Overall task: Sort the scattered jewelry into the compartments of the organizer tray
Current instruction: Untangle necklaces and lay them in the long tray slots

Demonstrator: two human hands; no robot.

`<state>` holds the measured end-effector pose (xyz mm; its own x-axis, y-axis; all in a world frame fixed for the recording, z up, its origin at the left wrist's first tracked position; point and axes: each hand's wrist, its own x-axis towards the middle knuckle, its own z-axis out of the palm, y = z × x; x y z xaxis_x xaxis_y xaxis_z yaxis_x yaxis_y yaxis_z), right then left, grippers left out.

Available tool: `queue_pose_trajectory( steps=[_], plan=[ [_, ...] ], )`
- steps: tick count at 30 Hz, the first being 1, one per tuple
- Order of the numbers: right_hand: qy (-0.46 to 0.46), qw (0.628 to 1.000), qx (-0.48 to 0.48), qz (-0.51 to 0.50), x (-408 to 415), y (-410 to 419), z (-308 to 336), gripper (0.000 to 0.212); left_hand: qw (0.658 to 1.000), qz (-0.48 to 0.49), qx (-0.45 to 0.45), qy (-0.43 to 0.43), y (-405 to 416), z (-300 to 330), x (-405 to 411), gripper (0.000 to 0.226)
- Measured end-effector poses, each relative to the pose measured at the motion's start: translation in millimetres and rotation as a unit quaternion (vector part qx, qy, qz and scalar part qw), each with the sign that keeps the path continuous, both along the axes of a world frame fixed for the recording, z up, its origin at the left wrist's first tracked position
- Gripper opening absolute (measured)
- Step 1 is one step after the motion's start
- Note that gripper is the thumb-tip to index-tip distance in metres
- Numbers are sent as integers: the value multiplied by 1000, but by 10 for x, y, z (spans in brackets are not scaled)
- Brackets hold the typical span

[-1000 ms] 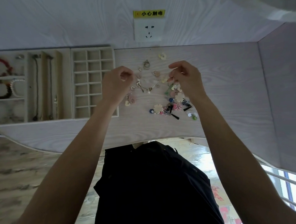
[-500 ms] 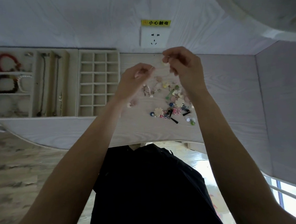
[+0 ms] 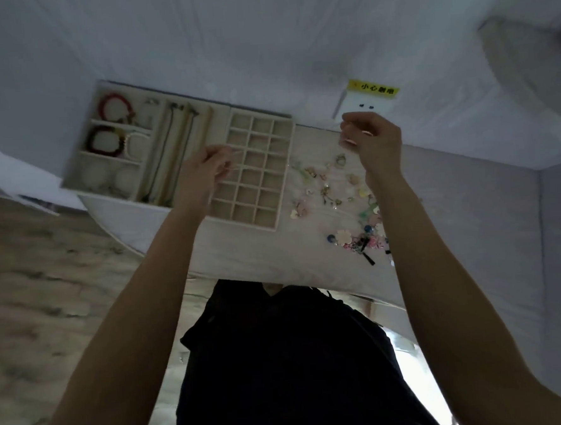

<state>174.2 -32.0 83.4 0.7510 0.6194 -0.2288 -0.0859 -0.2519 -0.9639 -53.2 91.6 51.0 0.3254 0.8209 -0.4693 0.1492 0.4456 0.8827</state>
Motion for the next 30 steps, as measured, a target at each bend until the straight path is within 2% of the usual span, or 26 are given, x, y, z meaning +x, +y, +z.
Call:
queue_pose_trajectory(
  steps=[4,8,12,17,19,25,27,30],
  plan=[
    [-15,998,-20,62,-194,387,-181,14,998,44,39,38,25,-10,-488,14],
    [-68,989,-41,123,-373,869,-306,10,991,66,77,88,-58,-60,-949,10],
    [-151,964,-51,211,-533,1314,-386,6,965,35,153,212,-173,-158,-1235,9],
    [-312,889,-80,326,-676,1789,-525,14,912,-32,248,327,-206,-260,-1246,9],
    [-381,845,-91,364,-701,1921,-574,17,895,-55,273,349,-190,-273,-1203,8],
    [-544,719,-159,403,-737,2081,-652,22,884,-92,272,368,-180,-343,-998,9],
    [-568,694,-178,406,-740,2109,-675,24,875,-102,279,382,-191,-361,-936,12],
    [-572,695,-152,409,-704,2117,-715,26,858,-104,313,394,-219,-380,-898,13]
  ],
)
